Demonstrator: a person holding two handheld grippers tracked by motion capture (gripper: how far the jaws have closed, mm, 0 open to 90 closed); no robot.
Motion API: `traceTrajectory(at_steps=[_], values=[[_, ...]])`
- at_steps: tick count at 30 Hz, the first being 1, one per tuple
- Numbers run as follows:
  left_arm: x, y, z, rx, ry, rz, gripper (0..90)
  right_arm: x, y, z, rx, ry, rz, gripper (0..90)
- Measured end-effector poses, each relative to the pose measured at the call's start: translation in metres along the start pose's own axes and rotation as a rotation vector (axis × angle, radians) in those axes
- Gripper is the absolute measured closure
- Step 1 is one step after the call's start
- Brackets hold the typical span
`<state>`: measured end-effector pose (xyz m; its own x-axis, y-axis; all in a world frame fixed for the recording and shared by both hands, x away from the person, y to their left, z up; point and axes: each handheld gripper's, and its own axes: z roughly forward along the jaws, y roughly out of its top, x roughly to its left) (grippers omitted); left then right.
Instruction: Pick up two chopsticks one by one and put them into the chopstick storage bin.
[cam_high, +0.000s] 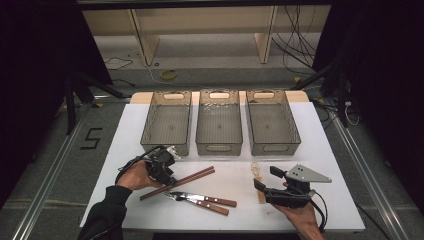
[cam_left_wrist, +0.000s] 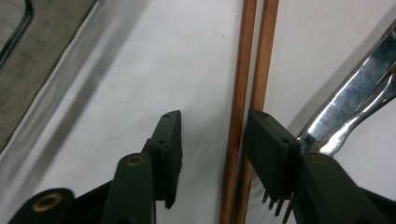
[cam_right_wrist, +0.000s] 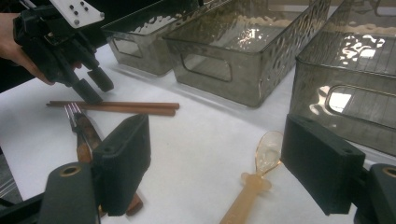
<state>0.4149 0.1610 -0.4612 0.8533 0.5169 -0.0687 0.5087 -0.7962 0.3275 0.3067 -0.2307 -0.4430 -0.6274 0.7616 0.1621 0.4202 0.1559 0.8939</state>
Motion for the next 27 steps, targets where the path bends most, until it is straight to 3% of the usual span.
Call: traceTrajectory(at_steps=[27], values=[[0.0024, 0.0016, 0.0028, 0.072, -0.014, 0.018, 70.2, -0.0003, 0.0006, 0.0008, 0.009, 0.001, 0.003, 25.5]])
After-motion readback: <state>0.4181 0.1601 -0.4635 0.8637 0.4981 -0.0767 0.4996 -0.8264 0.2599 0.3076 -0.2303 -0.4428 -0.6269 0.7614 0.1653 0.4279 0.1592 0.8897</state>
